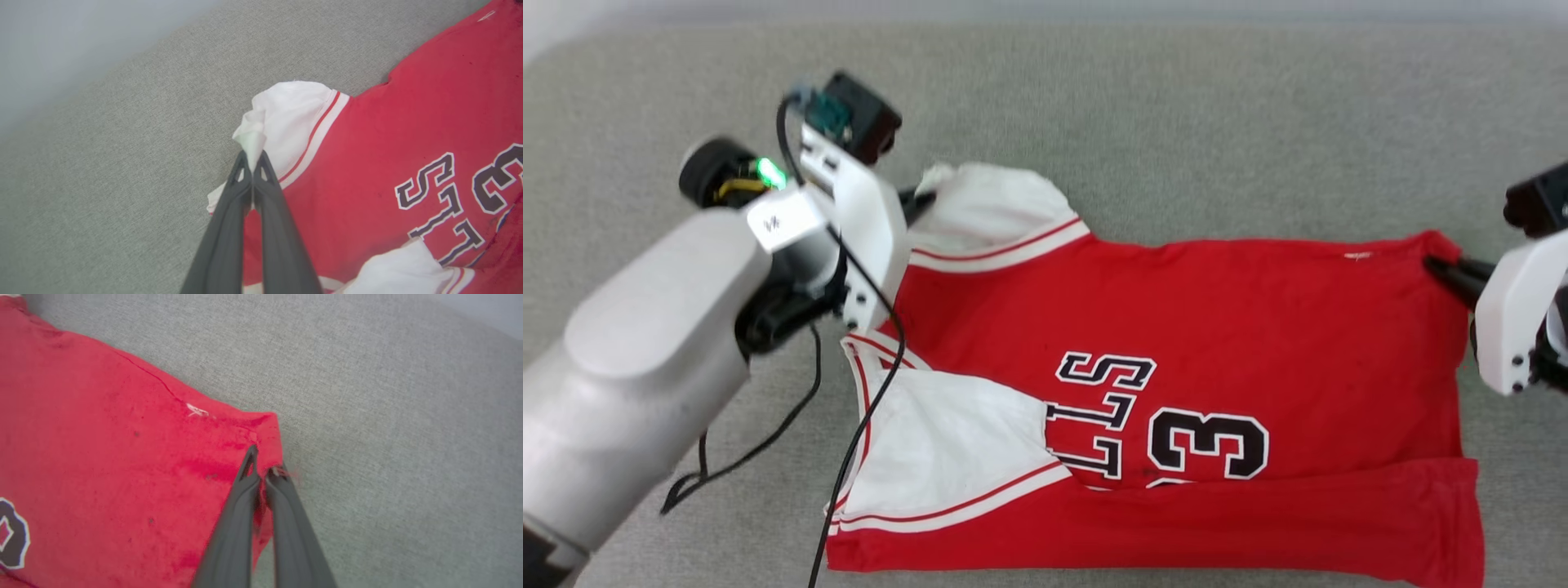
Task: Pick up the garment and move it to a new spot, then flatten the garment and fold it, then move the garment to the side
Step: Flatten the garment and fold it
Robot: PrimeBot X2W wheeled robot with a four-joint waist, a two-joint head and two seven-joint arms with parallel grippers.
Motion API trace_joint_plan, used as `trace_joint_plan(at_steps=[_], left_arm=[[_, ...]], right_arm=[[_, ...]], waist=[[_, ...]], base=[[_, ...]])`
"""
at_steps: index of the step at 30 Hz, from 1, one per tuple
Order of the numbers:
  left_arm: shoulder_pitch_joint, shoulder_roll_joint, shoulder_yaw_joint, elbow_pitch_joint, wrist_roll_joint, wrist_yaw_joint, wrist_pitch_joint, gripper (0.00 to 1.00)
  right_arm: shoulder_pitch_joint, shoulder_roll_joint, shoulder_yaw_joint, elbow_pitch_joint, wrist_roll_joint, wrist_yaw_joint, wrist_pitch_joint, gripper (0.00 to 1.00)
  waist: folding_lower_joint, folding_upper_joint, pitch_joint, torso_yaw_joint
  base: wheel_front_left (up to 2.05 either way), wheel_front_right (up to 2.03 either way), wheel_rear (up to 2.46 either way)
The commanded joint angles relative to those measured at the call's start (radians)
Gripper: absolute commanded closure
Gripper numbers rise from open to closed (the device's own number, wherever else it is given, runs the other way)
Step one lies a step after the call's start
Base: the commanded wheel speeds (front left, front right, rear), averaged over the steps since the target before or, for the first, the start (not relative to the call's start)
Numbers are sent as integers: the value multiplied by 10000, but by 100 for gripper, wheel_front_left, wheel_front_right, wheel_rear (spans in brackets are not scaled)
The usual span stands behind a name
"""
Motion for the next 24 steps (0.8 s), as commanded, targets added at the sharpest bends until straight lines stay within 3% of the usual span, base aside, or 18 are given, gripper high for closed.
trace_joint_plan(at_steps=[1,9,24], left_arm=[[307,130,-25,-138,-24,138,-135,100],[2075,689,58,-1213,-487,836,-843,100],[4996,1979,-153,-3184,-1176,2149,-1574,100]], right_arm=[[319,-51,-3,-100,86,-12,-272,100],[1839,-186,-267,-532,84,-12,-1223,100],[4823,-160,-1711,-1657,-521,-12,-1801,100]], waist=[[0,-1,-472,-42],[0,-1,-1399,-39],[0,-1,-2491,131]], base=[[0,0,0],[0,0,0],[0,0,0]])
